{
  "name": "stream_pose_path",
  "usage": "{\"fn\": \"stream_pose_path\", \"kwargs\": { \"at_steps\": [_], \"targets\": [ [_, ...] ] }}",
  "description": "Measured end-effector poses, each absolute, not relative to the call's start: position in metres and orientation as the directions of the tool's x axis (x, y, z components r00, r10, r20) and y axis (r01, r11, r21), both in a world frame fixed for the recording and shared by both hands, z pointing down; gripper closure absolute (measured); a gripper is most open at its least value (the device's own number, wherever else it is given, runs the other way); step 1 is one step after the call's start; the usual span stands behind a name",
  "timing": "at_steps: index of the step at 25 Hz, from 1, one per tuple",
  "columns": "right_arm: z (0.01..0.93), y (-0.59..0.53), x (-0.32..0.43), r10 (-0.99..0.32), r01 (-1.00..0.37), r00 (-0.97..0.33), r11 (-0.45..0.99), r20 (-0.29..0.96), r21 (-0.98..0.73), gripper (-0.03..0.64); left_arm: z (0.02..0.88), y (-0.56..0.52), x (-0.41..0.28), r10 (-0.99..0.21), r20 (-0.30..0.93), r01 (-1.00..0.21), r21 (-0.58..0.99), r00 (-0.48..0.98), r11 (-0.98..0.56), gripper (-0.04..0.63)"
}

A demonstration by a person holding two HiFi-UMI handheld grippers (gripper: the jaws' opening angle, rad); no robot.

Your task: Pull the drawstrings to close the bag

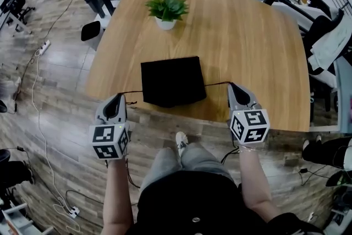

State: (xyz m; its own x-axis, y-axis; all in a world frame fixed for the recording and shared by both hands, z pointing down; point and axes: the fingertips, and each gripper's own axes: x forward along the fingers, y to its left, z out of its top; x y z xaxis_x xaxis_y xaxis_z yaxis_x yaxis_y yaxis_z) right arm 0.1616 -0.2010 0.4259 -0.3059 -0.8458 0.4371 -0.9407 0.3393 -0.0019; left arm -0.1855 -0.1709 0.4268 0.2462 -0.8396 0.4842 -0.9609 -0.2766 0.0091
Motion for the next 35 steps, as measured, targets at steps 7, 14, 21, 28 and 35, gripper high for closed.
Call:
{"fn": "stream_pose_path", "kwargs": {
  "at_steps": [7, 14, 21, 28, 35],
  "targets": [
    [0.455, -0.22, 0.162, -0.817, -0.94, -0.307, 0.341, 0.489, -0.022, 0.614, 0.455, -0.188, -0.175, -0.804, 0.538, -0.96, 0.037, 0.254, -0.278, 0.574],
    [0.482, -0.23, 0.153, -0.775, -0.931, -0.331, 0.362, 0.539, -0.05, 0.614, 0.478, -0.202, -0.161, -0.765, 0.579, -0.951, 0.065, 0.282, -0.301, 0.574],
    [0.51, -0.229, 0.13, -0.715, -0.911, -0.369, 0.405, 0.594, -0.079, 0.612, 0.502, -0.202, -0.137, -0.707, 0.619, -0.929, 0.109, 0.341, -0.353, 0.574],
    [0.529, -0.226, 0.116, -0.669, -0.898, -0.395, 0.427, 0.63, -0.11, 0.609, 0.516, -0.199, -0.123, -0.678, 0.638, -0.92, 0.136, 0.364, -0.366, 0.572],
    [0.539, -0.218, 0.115, -0.64, -0.899, -0.415, 0.396, 0.646, -0.186, 0.577, 0.523, -0.194, -0.124, -0.667, 0.654, -0.922, 0.137, 0.358, -0.362, 0.571]
  ]
}}
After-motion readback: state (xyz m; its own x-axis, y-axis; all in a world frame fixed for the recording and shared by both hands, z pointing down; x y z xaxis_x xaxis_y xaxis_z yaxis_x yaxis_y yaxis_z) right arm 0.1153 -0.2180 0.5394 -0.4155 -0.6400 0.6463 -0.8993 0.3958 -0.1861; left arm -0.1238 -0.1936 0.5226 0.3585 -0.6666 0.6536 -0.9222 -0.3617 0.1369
